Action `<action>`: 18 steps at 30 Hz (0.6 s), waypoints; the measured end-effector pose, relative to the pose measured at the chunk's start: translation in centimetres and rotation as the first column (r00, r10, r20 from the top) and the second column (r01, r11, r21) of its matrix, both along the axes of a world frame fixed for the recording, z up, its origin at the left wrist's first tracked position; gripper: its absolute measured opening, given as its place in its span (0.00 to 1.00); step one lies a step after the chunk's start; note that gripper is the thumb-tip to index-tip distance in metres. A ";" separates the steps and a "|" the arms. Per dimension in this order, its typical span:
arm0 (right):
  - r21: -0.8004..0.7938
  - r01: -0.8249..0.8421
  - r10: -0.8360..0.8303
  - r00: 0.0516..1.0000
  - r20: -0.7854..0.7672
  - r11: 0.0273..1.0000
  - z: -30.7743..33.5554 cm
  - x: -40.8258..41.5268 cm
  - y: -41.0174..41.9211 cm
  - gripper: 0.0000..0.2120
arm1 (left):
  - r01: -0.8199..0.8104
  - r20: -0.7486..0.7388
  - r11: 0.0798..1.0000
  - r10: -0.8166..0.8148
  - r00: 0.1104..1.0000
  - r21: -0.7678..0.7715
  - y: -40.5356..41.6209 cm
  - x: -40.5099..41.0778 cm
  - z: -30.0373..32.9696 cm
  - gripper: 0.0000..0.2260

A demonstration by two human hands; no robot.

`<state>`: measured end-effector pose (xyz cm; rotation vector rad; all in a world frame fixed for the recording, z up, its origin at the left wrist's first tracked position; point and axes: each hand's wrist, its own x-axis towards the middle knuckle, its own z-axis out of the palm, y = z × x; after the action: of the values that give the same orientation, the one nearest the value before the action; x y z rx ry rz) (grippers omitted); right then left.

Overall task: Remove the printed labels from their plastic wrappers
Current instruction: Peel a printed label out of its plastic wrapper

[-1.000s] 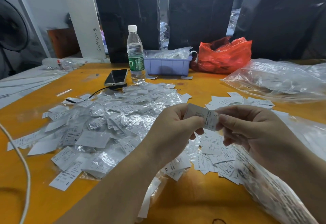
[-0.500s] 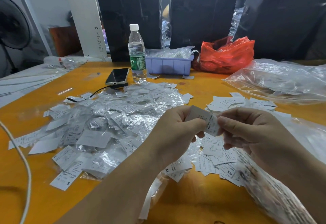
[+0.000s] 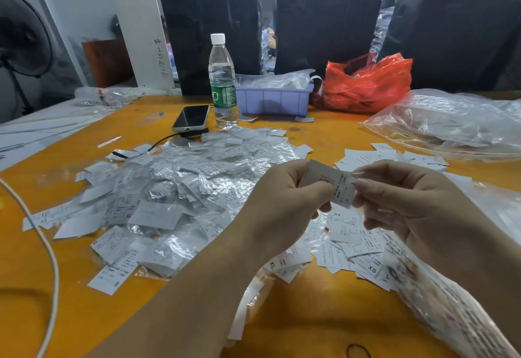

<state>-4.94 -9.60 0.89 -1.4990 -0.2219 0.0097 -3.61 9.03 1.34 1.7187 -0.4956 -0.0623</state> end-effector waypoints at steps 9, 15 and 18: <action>-0.012 0.000 -0.001 0.998 -0.058 1.000 0.4 0.1 -0.3 0.07 | 0.020 -0.046 0.999 -0.022 0.999 -0.046 0.1 0.1 0.3 0.08; -0.031 -0.029 0.028 0.999 -0.046 0.999 0.4 0.1 -0.4 0.07 | 0.018 -0.036 0.999 -0.020 0.999 -0.047 0.2 0.1 0.3 0.08; -0.009 -0.018 0.017 0.999 -0.041 1.000 0.5 0.1 -0.4 0.09 | 0.001 -0.043 0.999 -0.003 0.999 -0.052 0.3 0.1 0.3 0.08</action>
<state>-4.89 -9.97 1.41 -1.5049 -0.2024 0.0550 -3.50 9.33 1.61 1.6624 -0.4630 -0.0874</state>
